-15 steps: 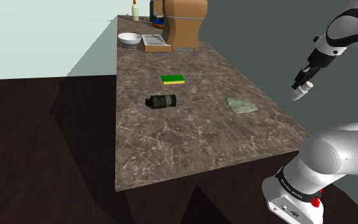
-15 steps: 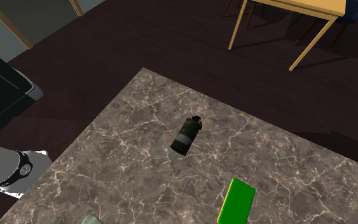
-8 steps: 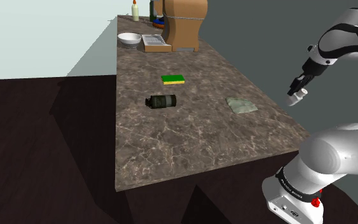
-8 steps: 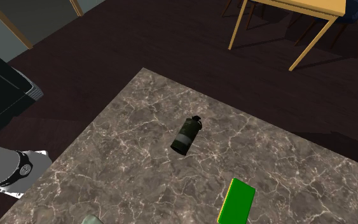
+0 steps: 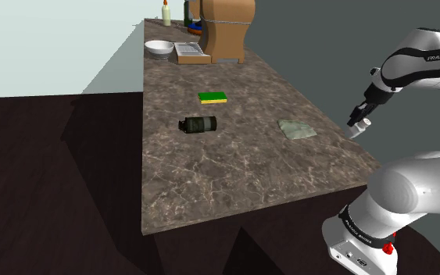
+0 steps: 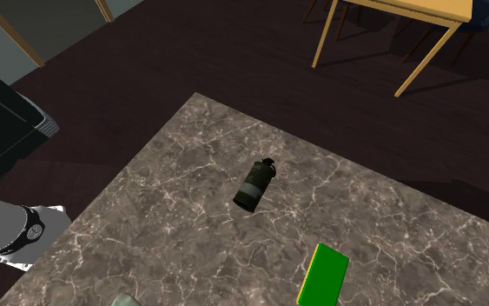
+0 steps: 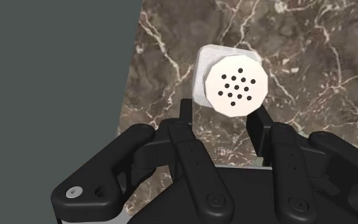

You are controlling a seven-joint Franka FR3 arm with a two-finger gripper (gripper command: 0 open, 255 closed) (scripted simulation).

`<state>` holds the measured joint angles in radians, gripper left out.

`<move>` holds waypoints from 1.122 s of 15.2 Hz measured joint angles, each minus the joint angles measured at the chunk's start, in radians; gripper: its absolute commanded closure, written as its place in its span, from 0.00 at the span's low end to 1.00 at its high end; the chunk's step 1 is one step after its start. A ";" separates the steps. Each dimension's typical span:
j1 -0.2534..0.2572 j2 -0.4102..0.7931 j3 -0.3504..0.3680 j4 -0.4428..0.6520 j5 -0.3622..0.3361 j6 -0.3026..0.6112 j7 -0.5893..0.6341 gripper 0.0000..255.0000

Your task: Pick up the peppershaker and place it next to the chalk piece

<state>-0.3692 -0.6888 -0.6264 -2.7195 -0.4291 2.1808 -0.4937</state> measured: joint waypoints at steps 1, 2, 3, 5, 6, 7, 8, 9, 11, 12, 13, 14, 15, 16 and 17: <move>0.001 0.011 -0.008 -0.008 -0.004 0.018 -0.001 1.00; 0.002 0.019 -0.014 -0.014 -0.007 0.033 -0.001 1.00; 0.001 0.029 -0.023 -0.022 -0.012 0.052 -0.003 1.00; 0.005 0.052 -0.036 -0.035 -0.017 0.088 -0.003 1.00; 0.005 0.058 -0.039 -0.046 -0.020 0.104 0.000 1.00; 0.007 0.075 -0.052 -0.052 -0.025 0.128 -0.004 1.00; 0.008 0.082 -0.055 -0.056 -0.026 0.137 -0.004 1.00; 0.008 0.084 -0.057 -0.058 -0.027 0.142 -0.003 1.00; 0.008 0.085 -0.058 -0.060 -0.028 0.146 -0.003 1.00; 0.008 0.086 -0.058 -0.060 -0.028 0.147 -0.003 1.00; 0.008 0.086 -0.058 -0.061 -0.028 0.147 -0.003 1.00; 0.008 0.086 -0.058 -0.061 -0.028 0.148 -0.003 1.00; 0.008 0.086 -0.058 -0.061 -0.028 0.148 -0.003 0.00; 0.008 0.086 -0.058 -0.061 -0.028 0.148 -0.003 0.00; 0.008 0.086 -0.058 -0.061 -0.028 0.148 -0.003 0.00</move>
<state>-0.3613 -0.6025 -0.6847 -2.7802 -0.4569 2.3284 -0.4964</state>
